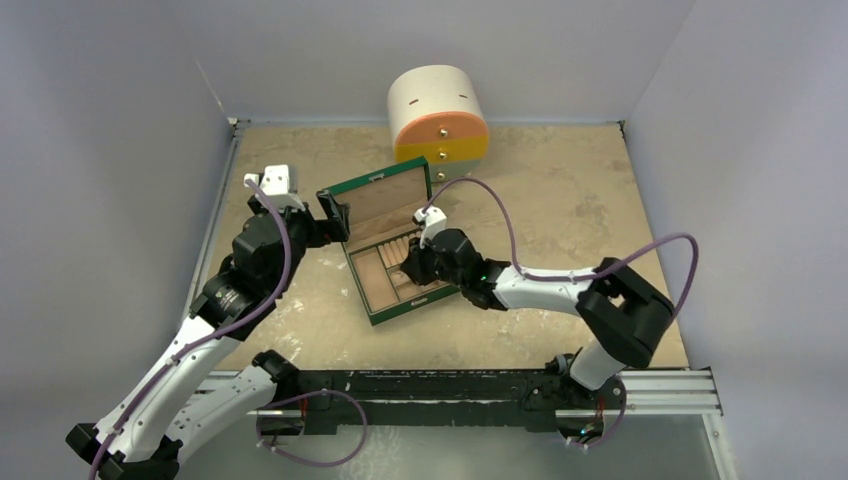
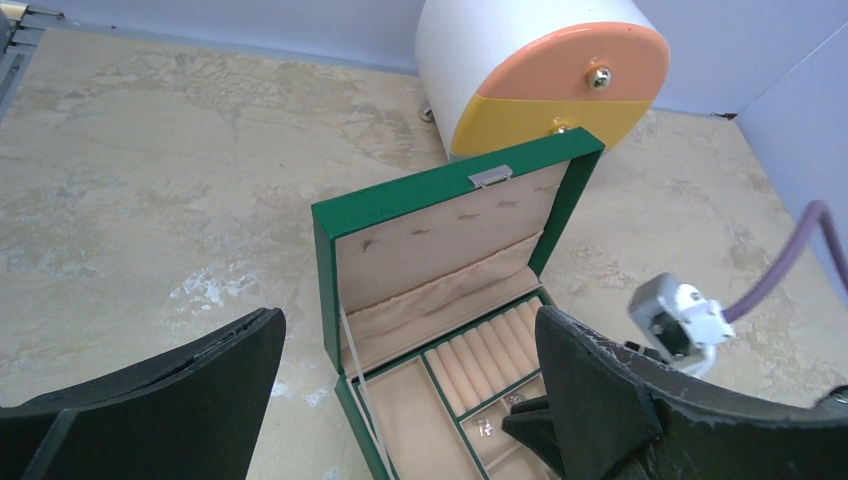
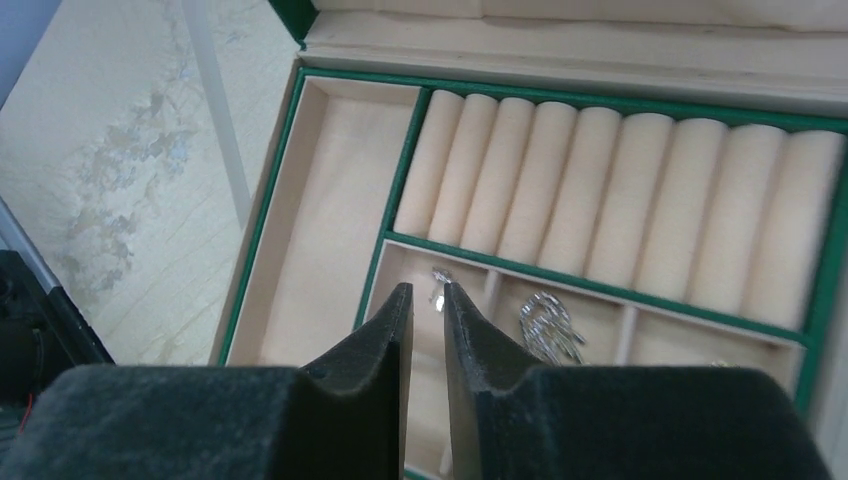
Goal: Organize the mixed jewelry
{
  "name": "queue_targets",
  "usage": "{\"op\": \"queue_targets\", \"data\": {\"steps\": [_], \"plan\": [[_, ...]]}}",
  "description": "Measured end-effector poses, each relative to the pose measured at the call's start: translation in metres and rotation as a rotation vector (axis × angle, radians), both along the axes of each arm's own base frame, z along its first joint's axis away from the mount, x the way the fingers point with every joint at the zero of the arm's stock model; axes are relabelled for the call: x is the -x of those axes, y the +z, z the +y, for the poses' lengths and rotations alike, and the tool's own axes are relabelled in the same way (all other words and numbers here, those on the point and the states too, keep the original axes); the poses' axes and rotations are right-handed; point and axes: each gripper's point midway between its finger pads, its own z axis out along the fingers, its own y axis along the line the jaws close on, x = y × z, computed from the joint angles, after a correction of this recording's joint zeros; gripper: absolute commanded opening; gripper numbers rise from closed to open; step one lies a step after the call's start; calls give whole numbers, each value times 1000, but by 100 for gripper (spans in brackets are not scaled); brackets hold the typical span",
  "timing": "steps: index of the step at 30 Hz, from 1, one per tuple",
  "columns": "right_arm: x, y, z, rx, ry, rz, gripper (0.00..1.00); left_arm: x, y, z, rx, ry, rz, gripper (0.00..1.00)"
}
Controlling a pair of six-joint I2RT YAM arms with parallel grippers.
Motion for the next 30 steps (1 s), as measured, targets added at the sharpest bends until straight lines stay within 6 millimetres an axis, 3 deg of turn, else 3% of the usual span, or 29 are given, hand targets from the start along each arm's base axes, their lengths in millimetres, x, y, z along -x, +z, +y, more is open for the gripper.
{"op": "queue_targets", "data": {"steps": [4, 8, 11, 14, 22, 25, 30], "plan": [[0, 21, -22, 1, -72, -32, 26, 0, -1, 0, -1, 0, 2, 96], [-6, 55, -53, 8, -194, -100, 29, -1, -1, -1, -3, 0, 4, 96], [-10, 76, -84, 29, -295, -156, 32, -2, -3, -1, -5, -1, 8, 96], [-13, 80, -117, 68, -387, -183, 33, -3, -5, -3, -9, -6, 16, 96], [-20, 49, -223, 215, -655, -132, 35, -5, -8, -3, -11, -7, 26, 96], [-20, 34, -250, 249, -727, -92, 40, -6, -8, -3, -12, -8, 29, 96], [-21, 7, -273, 286, -791, -12, 40, -6, -9, -3, -13, -10, 31, 96]]}}
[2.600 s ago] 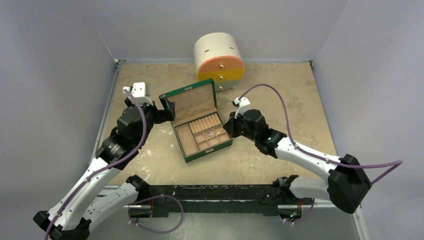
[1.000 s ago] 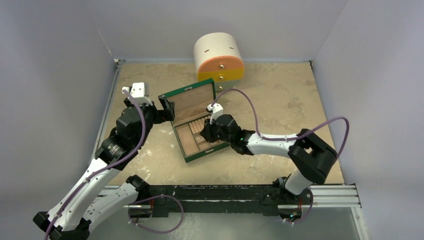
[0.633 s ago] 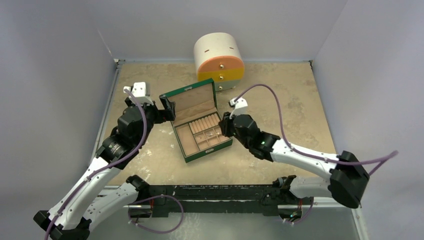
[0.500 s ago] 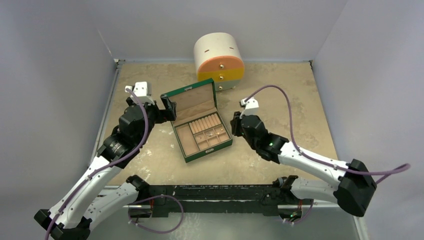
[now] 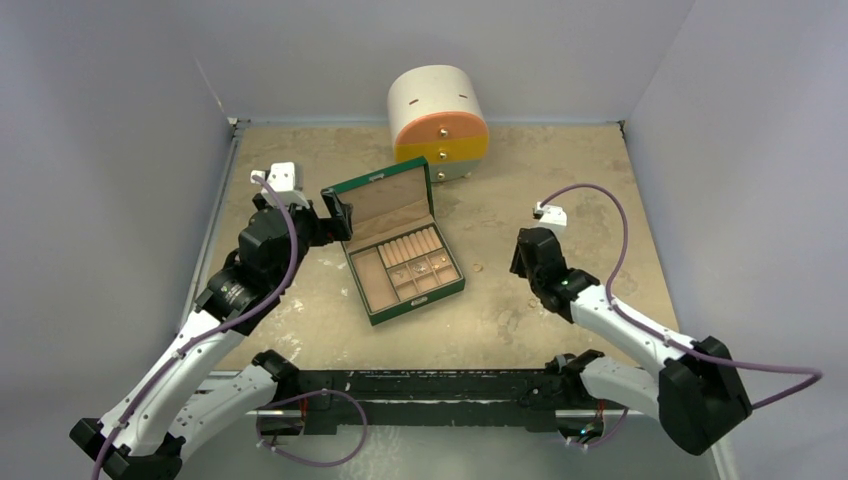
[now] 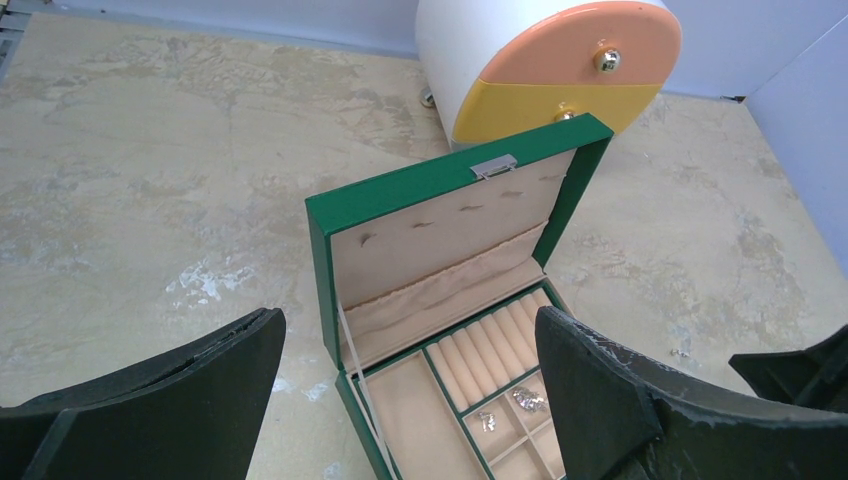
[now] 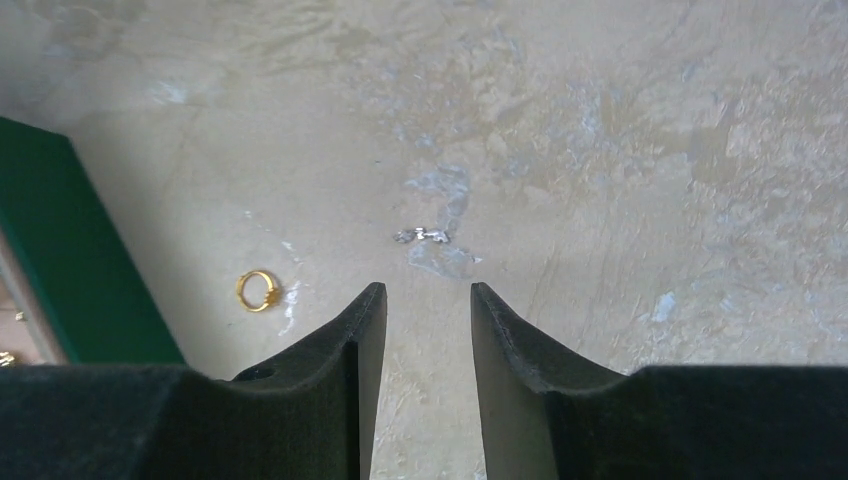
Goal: Organize the mixed jewelry
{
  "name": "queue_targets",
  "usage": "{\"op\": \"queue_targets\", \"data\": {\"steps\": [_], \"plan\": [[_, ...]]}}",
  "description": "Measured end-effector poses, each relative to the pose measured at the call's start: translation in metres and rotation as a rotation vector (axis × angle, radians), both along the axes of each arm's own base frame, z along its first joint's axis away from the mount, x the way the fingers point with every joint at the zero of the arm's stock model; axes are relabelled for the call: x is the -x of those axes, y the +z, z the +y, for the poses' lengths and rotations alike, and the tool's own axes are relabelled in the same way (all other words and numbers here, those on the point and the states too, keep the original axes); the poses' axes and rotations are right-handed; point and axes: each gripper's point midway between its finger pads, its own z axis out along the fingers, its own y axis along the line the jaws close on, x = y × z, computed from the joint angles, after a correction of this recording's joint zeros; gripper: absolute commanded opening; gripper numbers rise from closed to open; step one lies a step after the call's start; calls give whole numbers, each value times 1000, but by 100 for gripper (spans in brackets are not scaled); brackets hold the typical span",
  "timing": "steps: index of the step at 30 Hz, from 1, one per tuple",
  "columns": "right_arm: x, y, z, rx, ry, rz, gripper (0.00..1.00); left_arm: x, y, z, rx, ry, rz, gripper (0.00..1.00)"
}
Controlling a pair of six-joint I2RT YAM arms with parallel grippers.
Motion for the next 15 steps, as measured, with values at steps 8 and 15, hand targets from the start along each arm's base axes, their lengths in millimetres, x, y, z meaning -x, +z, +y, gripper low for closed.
{"op": "queue_targets", "data": {"steps": [8, 15], "plan": [[-9, -36, -8, -34, -47, 107, 39, 0, 0, 0, 0, 0, 0, 96], [-16, -61, -11, -56, -73, 166, 34, 0, 0, 0, 0, 0, 0, 96]]}}
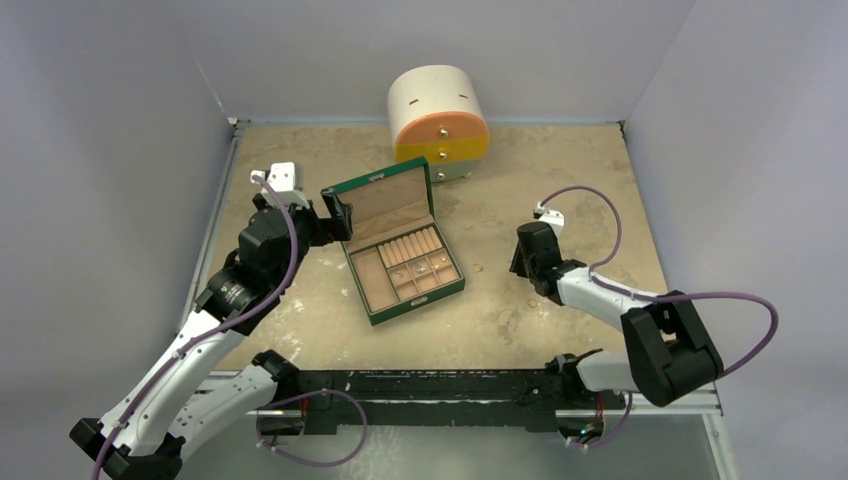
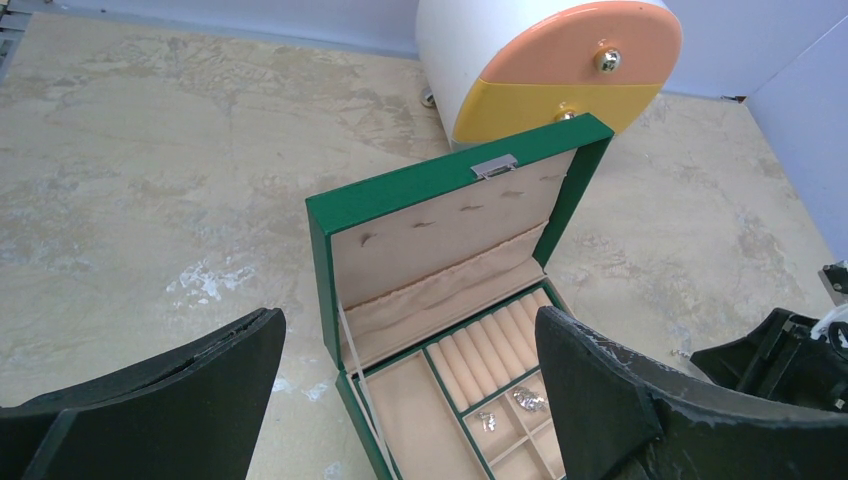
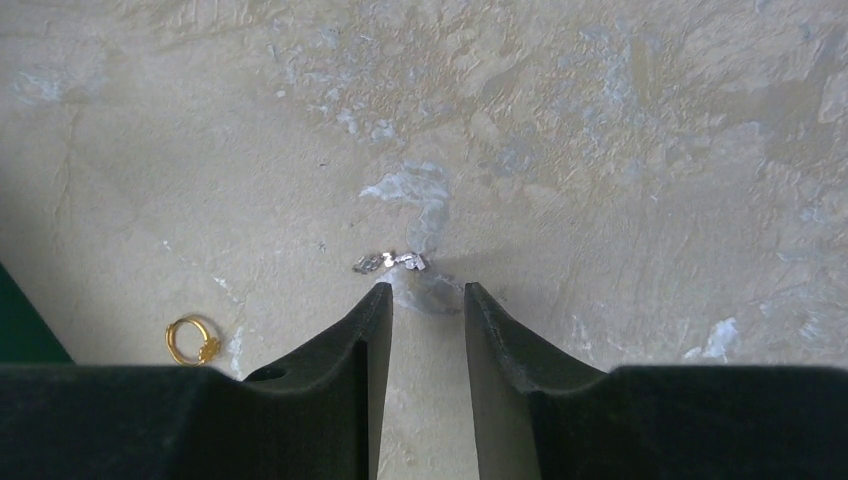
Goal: Organize the mixed jewelry
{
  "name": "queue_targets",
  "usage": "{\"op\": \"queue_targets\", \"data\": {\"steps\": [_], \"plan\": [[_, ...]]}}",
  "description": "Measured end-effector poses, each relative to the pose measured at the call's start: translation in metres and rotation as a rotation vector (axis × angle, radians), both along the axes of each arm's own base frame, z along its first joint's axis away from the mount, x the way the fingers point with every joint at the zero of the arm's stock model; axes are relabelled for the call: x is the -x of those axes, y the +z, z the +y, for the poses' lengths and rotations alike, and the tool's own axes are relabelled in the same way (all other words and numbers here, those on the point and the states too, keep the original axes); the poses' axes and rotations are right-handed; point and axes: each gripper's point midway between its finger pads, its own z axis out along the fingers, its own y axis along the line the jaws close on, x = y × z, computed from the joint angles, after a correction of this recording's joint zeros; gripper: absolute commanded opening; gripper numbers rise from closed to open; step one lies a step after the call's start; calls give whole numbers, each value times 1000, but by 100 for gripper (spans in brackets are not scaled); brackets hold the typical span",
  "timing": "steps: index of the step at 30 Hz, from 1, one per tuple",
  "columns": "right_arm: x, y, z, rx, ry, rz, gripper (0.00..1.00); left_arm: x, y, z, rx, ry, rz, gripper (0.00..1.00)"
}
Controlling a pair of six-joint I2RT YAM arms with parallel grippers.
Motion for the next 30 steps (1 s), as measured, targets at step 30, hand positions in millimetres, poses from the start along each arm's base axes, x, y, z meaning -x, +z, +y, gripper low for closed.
{"op": "queue_targets", "data": {"steps": [30], "plan": [[-16, -14, 2, -46, -20, 2, 0, 0, 0, 1, 0, 2, 0, 96]]}}
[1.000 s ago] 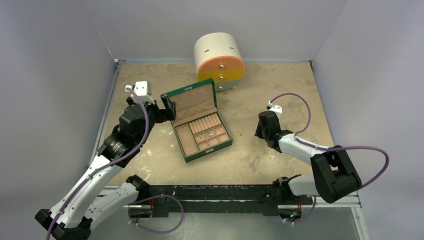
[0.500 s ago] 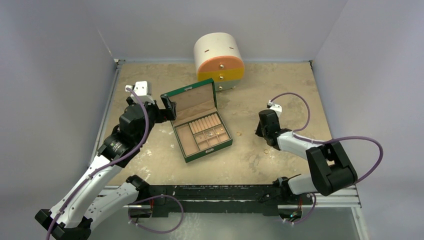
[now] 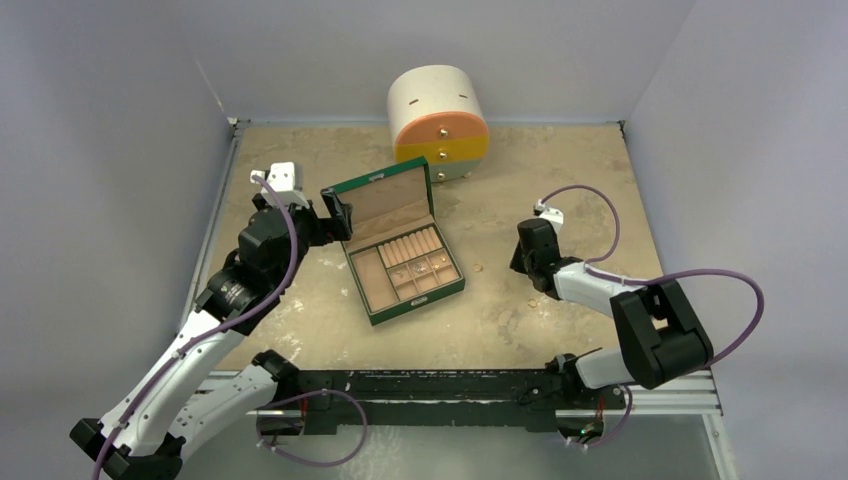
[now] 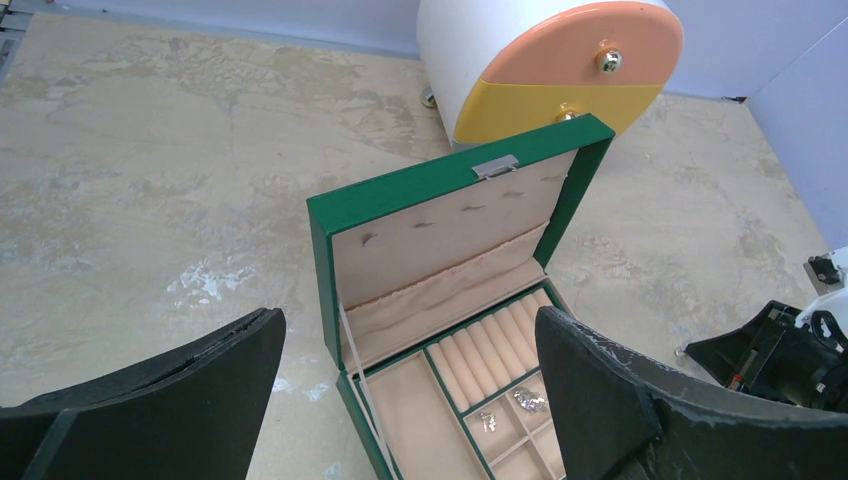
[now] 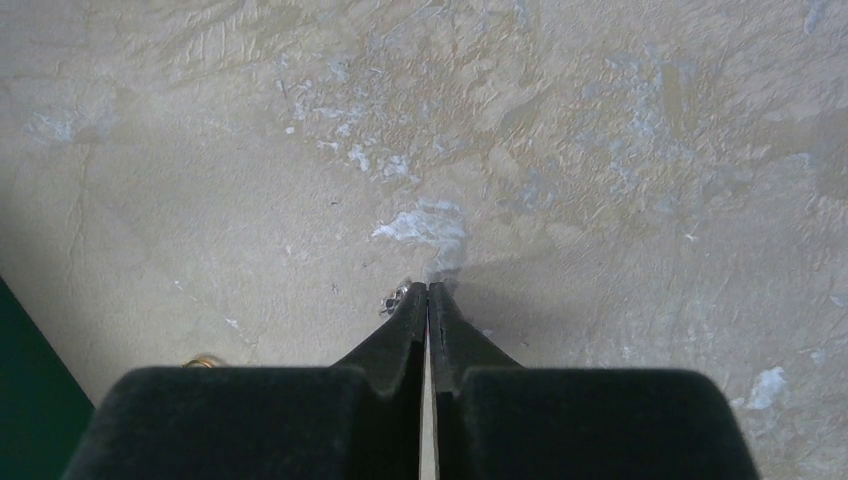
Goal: Organize the mixed jewelry
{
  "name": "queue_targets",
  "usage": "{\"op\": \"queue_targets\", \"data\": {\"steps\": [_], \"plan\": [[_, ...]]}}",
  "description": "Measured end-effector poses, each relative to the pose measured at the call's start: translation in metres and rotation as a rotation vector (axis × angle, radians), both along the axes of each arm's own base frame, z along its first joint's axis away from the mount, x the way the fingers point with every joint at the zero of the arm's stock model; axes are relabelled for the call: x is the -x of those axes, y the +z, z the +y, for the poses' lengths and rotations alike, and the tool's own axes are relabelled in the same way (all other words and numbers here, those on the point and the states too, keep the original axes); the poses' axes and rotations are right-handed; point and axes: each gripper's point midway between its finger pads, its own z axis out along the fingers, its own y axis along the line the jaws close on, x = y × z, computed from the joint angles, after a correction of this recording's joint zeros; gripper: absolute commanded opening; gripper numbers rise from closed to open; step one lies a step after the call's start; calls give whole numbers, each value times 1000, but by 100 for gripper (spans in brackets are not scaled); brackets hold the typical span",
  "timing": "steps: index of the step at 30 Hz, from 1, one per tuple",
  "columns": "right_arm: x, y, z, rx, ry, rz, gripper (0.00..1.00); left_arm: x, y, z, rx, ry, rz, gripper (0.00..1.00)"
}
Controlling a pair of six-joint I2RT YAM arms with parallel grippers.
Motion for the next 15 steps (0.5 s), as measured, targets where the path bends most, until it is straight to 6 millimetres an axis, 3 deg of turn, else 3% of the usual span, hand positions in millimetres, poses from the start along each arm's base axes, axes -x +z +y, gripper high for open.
{"op": "queue_targets", "data": {"steps": [9, 15], "plan": [[0, 3, 4, -18, 15, -5, 0, 0, 0, 0, 0, 0, 0, 96], [-6, 31, 12, -63, 53, -84, 0, 0, 0, 0, 0, 0, 0, 96]]}}
